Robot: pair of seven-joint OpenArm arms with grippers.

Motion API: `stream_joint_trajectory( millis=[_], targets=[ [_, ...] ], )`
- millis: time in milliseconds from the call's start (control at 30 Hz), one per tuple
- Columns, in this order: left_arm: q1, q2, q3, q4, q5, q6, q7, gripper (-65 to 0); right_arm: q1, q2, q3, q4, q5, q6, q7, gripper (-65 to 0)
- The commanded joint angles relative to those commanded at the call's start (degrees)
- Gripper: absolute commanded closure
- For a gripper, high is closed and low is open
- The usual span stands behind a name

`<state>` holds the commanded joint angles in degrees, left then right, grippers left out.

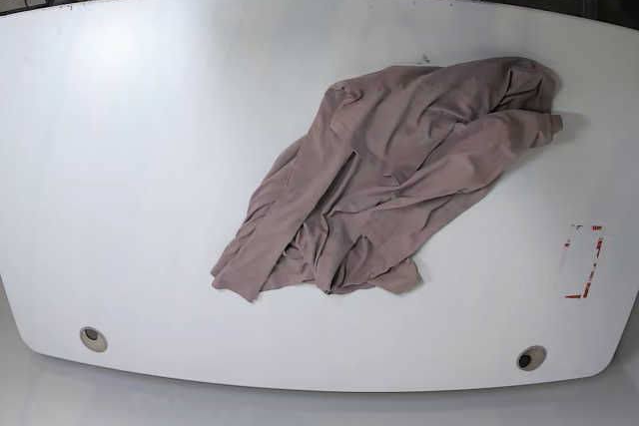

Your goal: Fold the T-shirt properly

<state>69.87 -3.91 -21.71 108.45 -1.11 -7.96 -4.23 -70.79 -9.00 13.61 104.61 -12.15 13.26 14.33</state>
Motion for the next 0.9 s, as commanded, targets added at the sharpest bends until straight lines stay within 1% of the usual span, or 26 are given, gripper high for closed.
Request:
stream_joint_trajectory(
  millis=[167,300,700,767,833,900],
  targets=[
    [-0.8,0.0,-0.3,-0.5,0.4,0.0,-0.1,-38.9,0.6,0.0,0.2,-0.3,-0.1,-0.05,0.1,-13.6],
    [-1.9,-0.3,0.7,-0.5,-0.2,0.2,0.0,-38.7,2.5,0.0,0.6,0.7,-0.2,0.16,0.1,-13.6],
    [-2.9,-0.4,1.0,-0.8,-1.0,0.0,-0.1,-38.8,4.5,0.0,0.7,0.5,-0.2,-0.01,0.0,-13.6],
    [-2.9,-0.5,1.0,-0.5,-1.4,0.0,0.0,-38.8,4.6,0.0,0.7,0.7,-0.2,0.04,-0.1,-13.6],
    [-2.9,-0.5,0.4,1.6,-4.3,0.0,0.0,-39.1,5.4,0.0,0.5,1.0,-0.3,0.24,-0.6,-13.5],
    [-2.7,-0.6,0.4,2.0,-4.8,0.0,0.0,-39.2,5.7,0.0,0.6,0.9,-0.3,0.28,-0.5,-13.6]
  ],
)
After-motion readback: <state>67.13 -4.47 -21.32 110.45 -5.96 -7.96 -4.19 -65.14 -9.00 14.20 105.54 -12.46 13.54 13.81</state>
